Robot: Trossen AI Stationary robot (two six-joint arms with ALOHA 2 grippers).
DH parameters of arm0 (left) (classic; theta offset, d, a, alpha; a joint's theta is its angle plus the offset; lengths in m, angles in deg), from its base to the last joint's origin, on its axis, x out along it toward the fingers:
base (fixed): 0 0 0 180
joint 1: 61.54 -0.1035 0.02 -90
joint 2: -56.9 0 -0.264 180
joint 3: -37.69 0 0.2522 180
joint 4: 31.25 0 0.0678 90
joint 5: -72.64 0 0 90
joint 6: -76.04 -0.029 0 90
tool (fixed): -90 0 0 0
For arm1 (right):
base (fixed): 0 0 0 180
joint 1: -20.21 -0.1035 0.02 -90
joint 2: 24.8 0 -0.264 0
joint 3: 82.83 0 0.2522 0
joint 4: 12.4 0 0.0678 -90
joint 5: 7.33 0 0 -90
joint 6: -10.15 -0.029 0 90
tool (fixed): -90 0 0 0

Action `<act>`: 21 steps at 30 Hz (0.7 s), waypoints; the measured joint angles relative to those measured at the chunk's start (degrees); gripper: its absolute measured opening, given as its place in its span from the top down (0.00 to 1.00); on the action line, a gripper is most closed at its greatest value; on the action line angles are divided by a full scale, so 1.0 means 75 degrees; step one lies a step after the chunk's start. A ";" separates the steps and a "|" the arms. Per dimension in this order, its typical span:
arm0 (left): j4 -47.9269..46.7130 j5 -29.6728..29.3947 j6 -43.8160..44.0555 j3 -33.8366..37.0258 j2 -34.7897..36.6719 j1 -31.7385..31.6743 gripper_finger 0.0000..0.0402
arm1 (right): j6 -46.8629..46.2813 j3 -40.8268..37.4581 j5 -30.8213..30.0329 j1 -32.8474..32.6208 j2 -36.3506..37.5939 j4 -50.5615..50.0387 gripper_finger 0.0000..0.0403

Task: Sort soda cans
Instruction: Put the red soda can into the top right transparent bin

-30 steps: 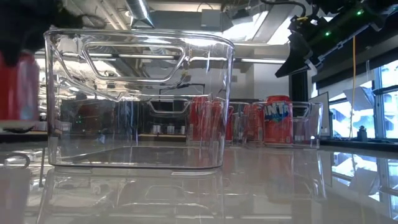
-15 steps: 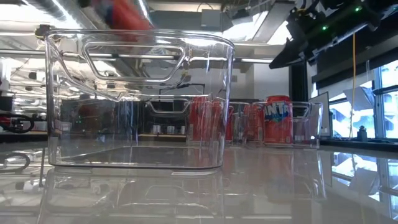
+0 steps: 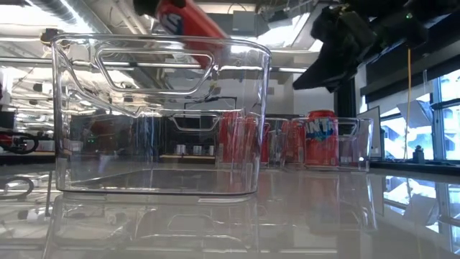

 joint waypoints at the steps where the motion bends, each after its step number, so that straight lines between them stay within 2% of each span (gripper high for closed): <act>1: 0.0066 0.0002 -0.0062 0.0000 -0.0041 -0.0042 0.27 | 0.0049 -0.0001 0.0007 -0.0088 -0.0203 0.0165 1.00; 8: 0.0233 -0.0009 -0.0193 0.0003 -0.0073 -0.0263 0.27 | 0.0165 -0.0002 0.0542 -0.0237 -0.1822 0.1701 1.00; 13: 0.0449 0.0004 -0.0276 0.0017 -0.0073 -0.0258 0.27 | 0.0355 0.0267 0.0593 -0.0237 -0.2746 0.2630 1.00; 21: 0.0490 0.0001 -0.0285 0.0023 -0.0073 -0.0258 0.27 | 0.1053 0.1343 0.0616 -0.0025 -0.3786 0.2589 1.00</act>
